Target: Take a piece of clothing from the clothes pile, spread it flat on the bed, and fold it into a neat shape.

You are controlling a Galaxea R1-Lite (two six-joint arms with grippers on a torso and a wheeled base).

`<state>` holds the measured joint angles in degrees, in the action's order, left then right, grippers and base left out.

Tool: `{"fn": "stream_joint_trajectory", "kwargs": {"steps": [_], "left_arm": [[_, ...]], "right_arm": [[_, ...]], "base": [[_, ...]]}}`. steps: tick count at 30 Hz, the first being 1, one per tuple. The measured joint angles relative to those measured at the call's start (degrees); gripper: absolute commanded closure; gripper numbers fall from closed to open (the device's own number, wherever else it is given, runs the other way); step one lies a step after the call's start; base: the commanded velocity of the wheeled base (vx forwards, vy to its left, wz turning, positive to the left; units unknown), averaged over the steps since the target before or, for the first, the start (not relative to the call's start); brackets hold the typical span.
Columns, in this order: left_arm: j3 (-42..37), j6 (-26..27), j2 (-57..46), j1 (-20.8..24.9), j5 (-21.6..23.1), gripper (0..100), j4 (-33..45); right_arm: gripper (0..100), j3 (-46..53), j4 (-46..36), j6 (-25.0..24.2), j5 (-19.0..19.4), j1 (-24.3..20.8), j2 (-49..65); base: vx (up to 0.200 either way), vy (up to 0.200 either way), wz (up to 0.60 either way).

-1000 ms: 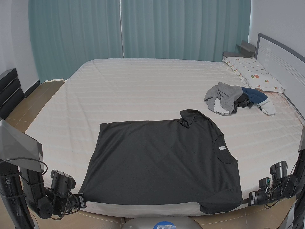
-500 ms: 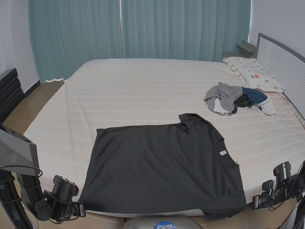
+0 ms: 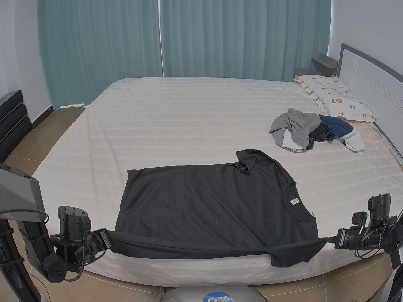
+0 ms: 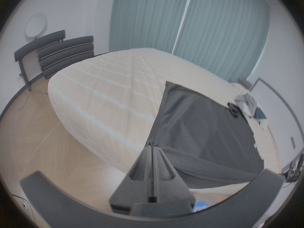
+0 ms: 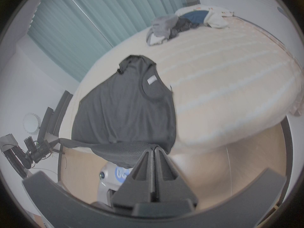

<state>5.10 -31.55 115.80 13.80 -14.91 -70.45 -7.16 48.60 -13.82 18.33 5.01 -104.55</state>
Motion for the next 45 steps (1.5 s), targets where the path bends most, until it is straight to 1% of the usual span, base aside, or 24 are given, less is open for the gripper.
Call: {"fn": "stream_joint_trajectory", "kwargs": {"steps": [5, 19, 24, 30, 33, 36, 40, 45], "left_arm": [[2.15, -2.00, -0.63, -1.05, 0.07, 100, -0.24], [4.66, -2.33, -0.30, -1.82, 0.18, 100, -0.33], [5.23, -3.05, 0.30, -2.51, 0.20, 100, -0.38], [5.62, -3.60, 0.73, -2.97, 0.27, 100, -0.38], [6.12, -4.00, 0.77, -3.30, 0.29, 100, -0.38], [6.61, -5.73, 0.63, -3.57, 0.29, 100, -0.38], [6.50, -6.11, 0.41, -3.69, 0.30, 100, -0.24], [5.75, -5.97, 0.33, -3.24, 0.40, 100, -0.02]], "right_arm": [[100, -3.91, 0.24, -1.74, -0.46, -1.40, 0.24], [100, -8.57, -0.29, -1.99, -0.60, -2.12, 0.66], [100, -11.09, -2.73, -2.02, -0.57, -2.27, 0.52], [100, -15.08, -9.79, -2.16, -0.17, -2.84, 0.57], [100, -16.46, -11.00, -2.23, -0.16, -3.28, 0.61], [100, -17.01, -11.39, -2.24, -0.17, -3.63, 0.94], [100, -16.30, -12.01, -2.16, -0.09, -3.85, 2.29], [100, -14.64, -16.25, -1.34, -0.09, -3.54, 4.74]], "base": [[0.000, 0.000, 0.00], [0.000, 0.000, 0.00], [0.000, 0.000, 0.00], [0.000, 0.000, 0.00], [0.000, 0.000, 0.00], [0.000, 0.000, 0.00], [0.000, 0.000, 0.00], [0.000, 0.000, 0.00]]}}
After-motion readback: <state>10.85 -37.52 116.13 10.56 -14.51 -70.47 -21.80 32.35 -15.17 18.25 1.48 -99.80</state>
